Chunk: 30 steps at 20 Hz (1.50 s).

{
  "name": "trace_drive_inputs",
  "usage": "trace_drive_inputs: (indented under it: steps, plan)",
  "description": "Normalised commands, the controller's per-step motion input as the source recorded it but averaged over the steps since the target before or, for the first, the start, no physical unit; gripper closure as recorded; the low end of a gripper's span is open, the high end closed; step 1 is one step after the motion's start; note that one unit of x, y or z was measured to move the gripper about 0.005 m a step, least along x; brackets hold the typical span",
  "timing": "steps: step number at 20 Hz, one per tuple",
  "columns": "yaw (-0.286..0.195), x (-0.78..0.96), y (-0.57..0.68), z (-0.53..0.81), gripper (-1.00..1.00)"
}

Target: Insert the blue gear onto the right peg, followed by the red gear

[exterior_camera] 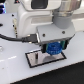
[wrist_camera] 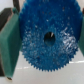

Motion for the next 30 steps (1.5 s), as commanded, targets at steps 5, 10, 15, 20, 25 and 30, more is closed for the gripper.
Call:
trace_drive_inputs:
  steps: [5,10,15,20,25,30]
  plan:
    - [0.0,0.07,-0.03,-0.05,1.0]
    - [0.0,0.03,0.0,0.28,1.0]
    - [0.0,0.05,0.01,0.31,1.0]
    - [0.0,0.16,-0.06,-0.04,1.0]
    - [0.0,0.16,-0.04,-0.19,1.0]
    - [0.0,0.12,-0.03,-0.22,1.0]
